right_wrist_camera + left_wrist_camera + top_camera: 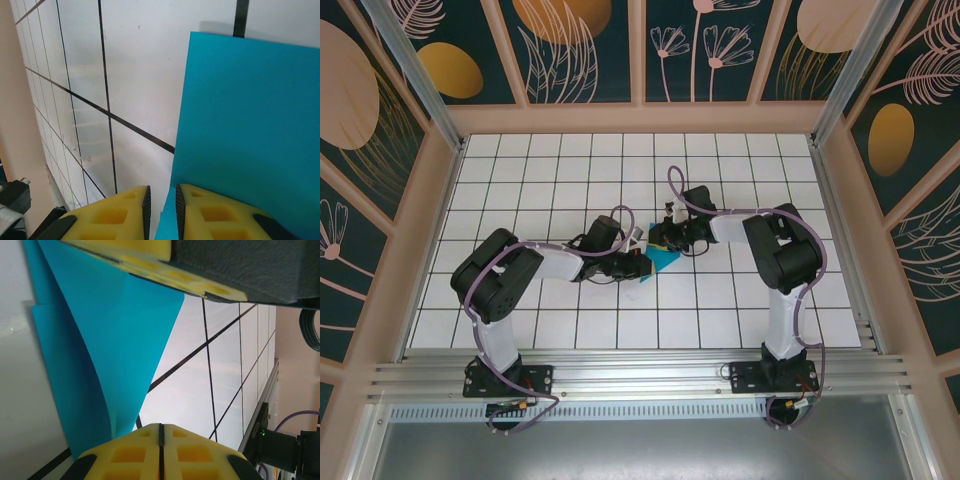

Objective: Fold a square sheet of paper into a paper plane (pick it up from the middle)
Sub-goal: Fourth fold the wing at the center of the table.

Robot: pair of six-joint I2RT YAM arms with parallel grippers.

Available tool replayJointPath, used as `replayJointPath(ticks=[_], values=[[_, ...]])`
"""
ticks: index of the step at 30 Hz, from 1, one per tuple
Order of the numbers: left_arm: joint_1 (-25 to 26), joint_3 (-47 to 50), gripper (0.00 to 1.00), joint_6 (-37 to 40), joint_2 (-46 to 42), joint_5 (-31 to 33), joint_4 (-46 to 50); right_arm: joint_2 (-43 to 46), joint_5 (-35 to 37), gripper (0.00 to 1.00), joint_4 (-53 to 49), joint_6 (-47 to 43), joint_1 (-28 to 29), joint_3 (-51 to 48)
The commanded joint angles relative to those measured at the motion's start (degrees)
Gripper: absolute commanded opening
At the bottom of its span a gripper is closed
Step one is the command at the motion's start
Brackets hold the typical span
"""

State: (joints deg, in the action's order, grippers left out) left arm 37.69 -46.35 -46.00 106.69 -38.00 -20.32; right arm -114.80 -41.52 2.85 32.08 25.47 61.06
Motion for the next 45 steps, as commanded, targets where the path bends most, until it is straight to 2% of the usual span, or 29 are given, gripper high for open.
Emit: replayJointPath(ticks=[1,17,31,38,45], values=[[0.2,1.0,0.1,1.7,0.0,1.2,1.1,-5.1,5.9,0.25,-3.7,-1.3,-0.1,-2.8],[0.2,4.4,0.08,3.6,1.8,3.7,5.0,-5.3,6.1,0.25,-4.1,-1.4,-0.1,-2.5],[0.3,9.5,0.06,4.7,-4.6,5.3,11.4,-5.5,6.6,0.25,-4.7,-1.6,0.0,-2.1],[0.2,9.5,0.06,1.5,-14.6,8.1,8.0,-5.6,6.4,0.25,-4.5,-1.4,0.2,-2.1],[0.2,3.6,0.1,-2.1,-11.0,6.1,0.1,-5.6,6.5,0.25,-4.5,-1.6,0.2,-2.4]])
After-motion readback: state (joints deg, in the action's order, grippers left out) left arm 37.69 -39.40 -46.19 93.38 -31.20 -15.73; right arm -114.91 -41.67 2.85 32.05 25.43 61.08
